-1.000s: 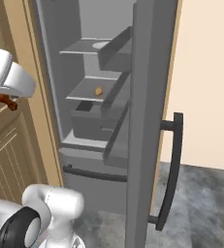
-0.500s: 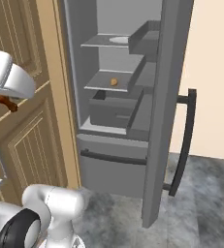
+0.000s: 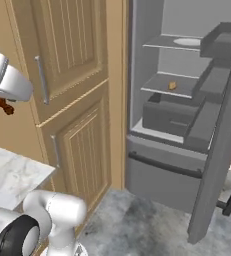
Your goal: Transport the chicken drumstick from the fridge to the microwave and turn on the microwave.
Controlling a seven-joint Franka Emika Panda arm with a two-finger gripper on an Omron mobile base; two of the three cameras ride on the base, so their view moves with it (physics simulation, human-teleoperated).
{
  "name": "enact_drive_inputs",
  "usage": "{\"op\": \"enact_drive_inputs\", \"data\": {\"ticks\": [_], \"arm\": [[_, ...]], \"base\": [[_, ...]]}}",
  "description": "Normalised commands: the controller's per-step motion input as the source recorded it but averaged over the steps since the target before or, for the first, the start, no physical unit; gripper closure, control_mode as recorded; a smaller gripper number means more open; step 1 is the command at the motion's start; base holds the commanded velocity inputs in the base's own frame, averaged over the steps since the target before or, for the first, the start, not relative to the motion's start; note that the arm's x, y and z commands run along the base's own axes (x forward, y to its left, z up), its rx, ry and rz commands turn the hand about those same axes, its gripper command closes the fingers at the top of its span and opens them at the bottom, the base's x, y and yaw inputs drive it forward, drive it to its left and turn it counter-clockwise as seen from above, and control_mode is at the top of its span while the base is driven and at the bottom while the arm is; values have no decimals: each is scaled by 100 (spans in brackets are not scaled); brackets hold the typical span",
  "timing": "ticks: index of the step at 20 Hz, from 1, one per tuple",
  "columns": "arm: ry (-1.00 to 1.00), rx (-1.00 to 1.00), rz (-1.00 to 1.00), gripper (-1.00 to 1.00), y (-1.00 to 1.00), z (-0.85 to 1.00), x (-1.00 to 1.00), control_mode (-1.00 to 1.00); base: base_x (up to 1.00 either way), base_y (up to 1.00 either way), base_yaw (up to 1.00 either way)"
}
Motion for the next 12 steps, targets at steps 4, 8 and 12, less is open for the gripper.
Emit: {"op": "enact_drive_inputs", "data": {"ticks": [4,8,12], "arm": [[0,0,0,100,0,0,0,100],[0,0,0,100,0,0,0,100],[0,0,0,100,0,0,0,100]], "base": [[-56,7,56],[-69,0,57],[-70,2,58]]}}
